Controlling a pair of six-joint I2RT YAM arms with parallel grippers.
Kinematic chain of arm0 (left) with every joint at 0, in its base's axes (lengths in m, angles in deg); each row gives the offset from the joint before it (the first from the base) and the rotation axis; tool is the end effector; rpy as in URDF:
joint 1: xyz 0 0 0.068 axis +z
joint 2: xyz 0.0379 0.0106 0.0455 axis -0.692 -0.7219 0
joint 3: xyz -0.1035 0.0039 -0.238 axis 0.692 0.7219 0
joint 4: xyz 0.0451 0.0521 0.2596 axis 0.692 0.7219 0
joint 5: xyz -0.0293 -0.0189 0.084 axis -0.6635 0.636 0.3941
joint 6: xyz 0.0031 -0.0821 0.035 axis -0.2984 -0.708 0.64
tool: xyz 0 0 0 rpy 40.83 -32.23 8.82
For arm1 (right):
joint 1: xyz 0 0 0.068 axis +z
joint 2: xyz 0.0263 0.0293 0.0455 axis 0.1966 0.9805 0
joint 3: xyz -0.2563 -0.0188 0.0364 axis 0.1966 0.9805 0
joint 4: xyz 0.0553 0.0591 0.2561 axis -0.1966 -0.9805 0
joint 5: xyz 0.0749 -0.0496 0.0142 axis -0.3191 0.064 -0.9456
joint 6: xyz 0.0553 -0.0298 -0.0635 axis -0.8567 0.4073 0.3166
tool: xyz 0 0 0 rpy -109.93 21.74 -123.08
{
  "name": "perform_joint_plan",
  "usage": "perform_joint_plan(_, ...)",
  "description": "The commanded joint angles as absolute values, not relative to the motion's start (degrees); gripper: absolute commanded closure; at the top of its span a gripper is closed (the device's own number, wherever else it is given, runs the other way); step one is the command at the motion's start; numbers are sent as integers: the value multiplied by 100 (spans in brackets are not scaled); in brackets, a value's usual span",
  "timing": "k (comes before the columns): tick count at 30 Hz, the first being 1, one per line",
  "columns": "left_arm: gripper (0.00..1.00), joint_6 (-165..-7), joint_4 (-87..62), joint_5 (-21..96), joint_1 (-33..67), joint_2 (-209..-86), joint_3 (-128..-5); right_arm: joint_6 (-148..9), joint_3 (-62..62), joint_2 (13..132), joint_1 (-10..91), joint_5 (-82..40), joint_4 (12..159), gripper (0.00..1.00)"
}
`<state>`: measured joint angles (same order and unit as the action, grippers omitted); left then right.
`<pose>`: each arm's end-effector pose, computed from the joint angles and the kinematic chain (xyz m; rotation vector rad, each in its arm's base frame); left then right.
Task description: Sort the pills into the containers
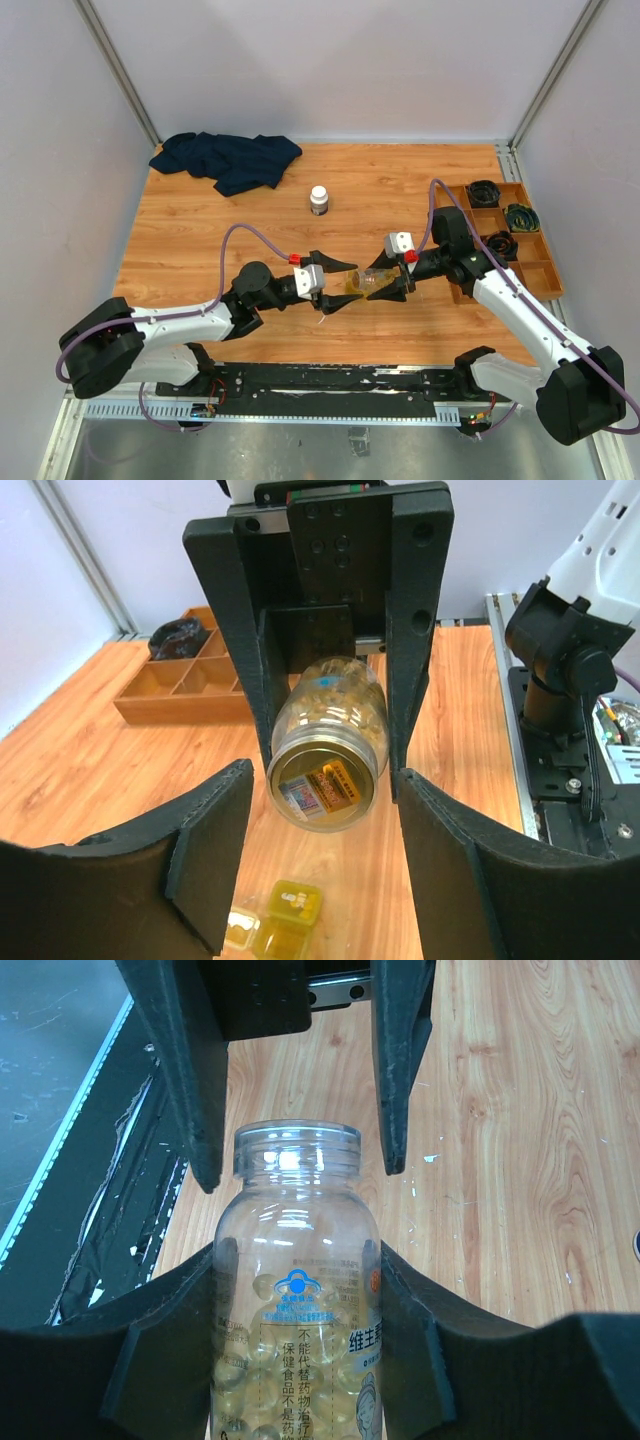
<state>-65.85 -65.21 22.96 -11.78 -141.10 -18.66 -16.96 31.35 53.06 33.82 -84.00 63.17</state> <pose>0.1424 -0.2626 0.2356 1.0643 1.0375 -0.9450 0.1893 0.1597 0.2510 -1.5281 1.1857 1.1058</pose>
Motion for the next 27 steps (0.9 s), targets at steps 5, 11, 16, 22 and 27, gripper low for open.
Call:
perform_joint_plan(5, 55, -6759, -6625, 2348, -1130, -14142, -1971, -1580, 3007, 5266, 3340, -8538, 6307, 99)
perform_joint_plan(11, 76, -7431, -6949, 2182, -1129, -14130, -1891, -1579, 3008, 5269, 3340, -8525, 6308, 99)
perform_joint_plan(16, 89, -8740, -7272, 2426, -1125, -14191, -1847, -1580, 3011, 5266, 3341, -8516, 6311, 99)
perform_joint_plan(22, 100, -10756, -7194, 3339, -1180, -14171, -1769, -1583, 3010, 5261, 3340, -8510, 6307, 99)
perform_joint_plan(27, 99, -11365, -5840, 4565, -1702, -14062, -2177, -1580, 3006, 5276, 3341, -8507, 6309, 99)
